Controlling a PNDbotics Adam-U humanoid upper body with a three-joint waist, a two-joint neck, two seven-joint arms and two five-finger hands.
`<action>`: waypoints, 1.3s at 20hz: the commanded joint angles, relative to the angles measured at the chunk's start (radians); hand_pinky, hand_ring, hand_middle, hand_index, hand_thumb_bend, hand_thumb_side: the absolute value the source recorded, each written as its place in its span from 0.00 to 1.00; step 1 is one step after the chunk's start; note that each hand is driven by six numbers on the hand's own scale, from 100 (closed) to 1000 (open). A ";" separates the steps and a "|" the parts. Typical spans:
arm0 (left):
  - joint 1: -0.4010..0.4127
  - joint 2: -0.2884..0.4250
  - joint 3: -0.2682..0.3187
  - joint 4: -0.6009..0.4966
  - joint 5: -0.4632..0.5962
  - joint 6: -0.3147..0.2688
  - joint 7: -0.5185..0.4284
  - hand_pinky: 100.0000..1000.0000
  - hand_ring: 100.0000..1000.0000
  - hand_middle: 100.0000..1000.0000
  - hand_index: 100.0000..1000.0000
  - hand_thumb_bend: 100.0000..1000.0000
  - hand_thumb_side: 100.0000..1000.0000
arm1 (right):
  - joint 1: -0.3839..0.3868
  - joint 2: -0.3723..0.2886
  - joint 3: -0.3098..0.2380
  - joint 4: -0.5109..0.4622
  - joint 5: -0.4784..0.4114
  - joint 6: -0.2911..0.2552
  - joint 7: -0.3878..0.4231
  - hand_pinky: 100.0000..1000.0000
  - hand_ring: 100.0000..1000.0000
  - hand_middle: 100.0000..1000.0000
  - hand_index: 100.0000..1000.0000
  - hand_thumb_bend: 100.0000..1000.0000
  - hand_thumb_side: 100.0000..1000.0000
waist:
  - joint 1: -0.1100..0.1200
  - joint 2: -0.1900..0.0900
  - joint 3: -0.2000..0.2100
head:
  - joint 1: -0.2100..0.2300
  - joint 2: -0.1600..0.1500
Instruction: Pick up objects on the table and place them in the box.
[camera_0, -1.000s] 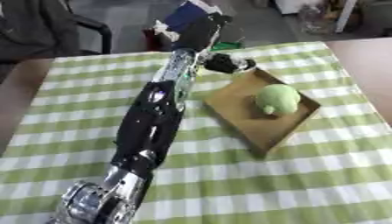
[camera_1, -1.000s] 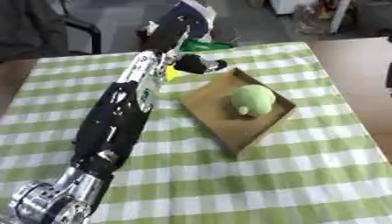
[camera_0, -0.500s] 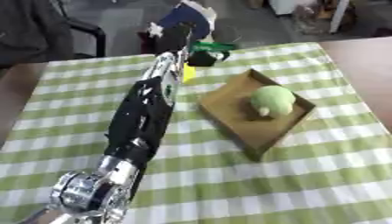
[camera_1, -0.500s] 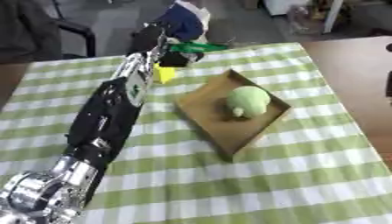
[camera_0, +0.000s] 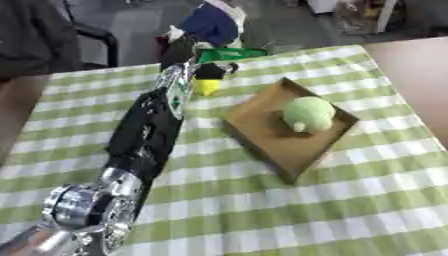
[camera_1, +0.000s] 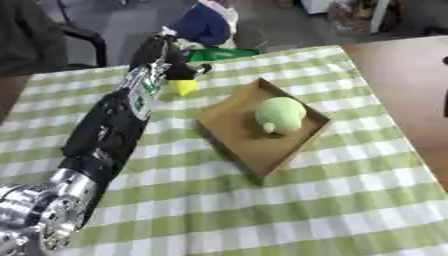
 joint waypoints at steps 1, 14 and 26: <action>-0.031 0.054 0.002 0.013 0.012 0.000 0.023 0.69 0.65 0.71 0.89 0.66 0.49 | -0.015 -0.018 -0.004 -0.014 0.002 -0.002 0.005 0.86 0.78 0.68 0.97 0.00 0.39 | -0.003 -0.011 -0.005 | 0.010 -0.014; -0.024 0.083 -0.024 0.078 0.041 -0.060 -0.025 0.68 0.63 0.68 0.88 0.50 0.30 | -0.018 -0.018 -0.003 -0.012 0.009 -0.005 0.005 0.86 0.78 0.67 0.97 0.00 0.39 | 0.010 0.007 -0.016 | 0.032 -0.010; -0.013 0.071 -0.025 0.072 0.034 -0.065 -0.042 0.59 0.44 0.47 0.79 0.13 0.00 | -0.017 -0.016 -0.005 -0.007 0.010 -0.007 0.006 0.86 0.78 0.67 0.97 0.00 0.39 | 0.007 0.006 -0.015 | 0.033 -0.008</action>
